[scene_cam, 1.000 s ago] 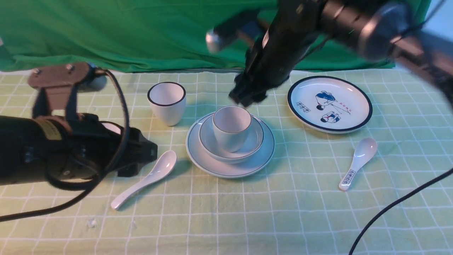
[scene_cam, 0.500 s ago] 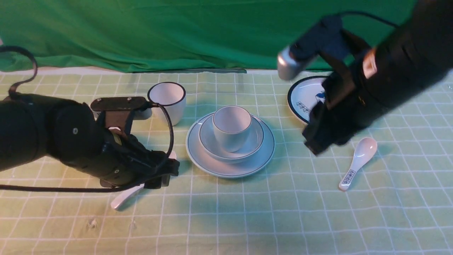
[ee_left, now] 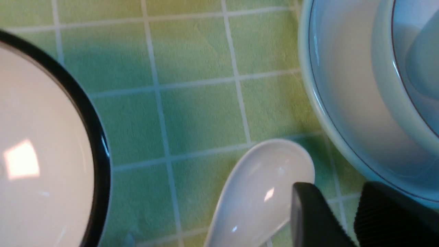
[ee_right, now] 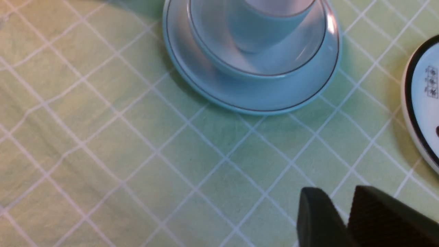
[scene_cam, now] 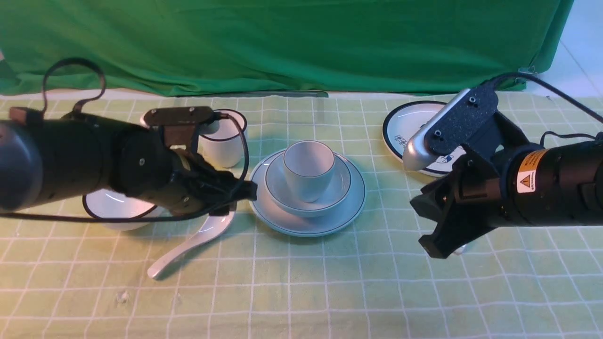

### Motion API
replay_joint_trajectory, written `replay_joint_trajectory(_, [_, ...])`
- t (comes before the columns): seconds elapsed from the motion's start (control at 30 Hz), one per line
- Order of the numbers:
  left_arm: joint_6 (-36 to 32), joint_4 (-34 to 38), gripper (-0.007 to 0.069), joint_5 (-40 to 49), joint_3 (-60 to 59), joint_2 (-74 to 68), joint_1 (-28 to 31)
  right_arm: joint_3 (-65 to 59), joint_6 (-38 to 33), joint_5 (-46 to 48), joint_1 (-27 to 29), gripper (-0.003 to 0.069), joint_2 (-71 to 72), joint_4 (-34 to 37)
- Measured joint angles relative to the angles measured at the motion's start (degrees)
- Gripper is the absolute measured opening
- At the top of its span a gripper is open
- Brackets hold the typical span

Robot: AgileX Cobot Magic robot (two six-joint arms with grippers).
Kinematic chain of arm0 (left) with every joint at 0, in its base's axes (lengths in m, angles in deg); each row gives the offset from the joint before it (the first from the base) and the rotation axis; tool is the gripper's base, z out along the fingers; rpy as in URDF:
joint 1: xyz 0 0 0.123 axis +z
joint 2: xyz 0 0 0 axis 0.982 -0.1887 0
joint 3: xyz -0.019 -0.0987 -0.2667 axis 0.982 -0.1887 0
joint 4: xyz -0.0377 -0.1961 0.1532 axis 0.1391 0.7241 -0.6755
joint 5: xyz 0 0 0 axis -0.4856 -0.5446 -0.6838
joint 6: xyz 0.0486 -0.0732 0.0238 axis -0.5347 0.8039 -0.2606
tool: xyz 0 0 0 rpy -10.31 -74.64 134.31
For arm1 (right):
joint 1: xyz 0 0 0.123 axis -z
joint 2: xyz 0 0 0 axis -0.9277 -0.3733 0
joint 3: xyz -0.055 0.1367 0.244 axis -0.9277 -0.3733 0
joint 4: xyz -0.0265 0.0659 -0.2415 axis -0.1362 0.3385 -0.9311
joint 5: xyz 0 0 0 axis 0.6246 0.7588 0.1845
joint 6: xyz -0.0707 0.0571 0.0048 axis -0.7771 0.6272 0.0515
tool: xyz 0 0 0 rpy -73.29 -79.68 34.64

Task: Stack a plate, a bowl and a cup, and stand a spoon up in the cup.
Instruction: Use the left arm to grab a blue soup spoon

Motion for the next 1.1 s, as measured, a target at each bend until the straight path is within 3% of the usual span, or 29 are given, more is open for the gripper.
replay_joint_trajectory(0.13, [0.33,-1.64,0.0024,-0.23,2.23,-2.81,0.89,0.0,0.0,-0.2,0.0,0.0188,0.0,0.0])
replay_joint_trajectory(0.2, [0.79,-2.07,0.0011,-0.23,3.01,-4.05,1.87,0.0,0.0,-0.31,0.0,0.0188,0.0,0.0])
replay_joint_trajectory(0.57, [-1.24,0.97,0.0009,1.52,4.25,-8.59,2.62,0.16,0.06,-2.83,0.0,0.0194,0.0,-0.05])
replay_joint_trajectory(0.87, [-17.02,11.17,0.0009,12.35,4.3,-8.53,-1.02,0.16,0.06,-2.94,0.0,0.0195,0.0,-0.39])
replay_joint_trajectory(1.1, [-18.2,11.61,0.0009,16.92,4.35,-3.53,-1.14,0.23,0.06,-2.94,0.0,0.0195,0.0,-1.16])
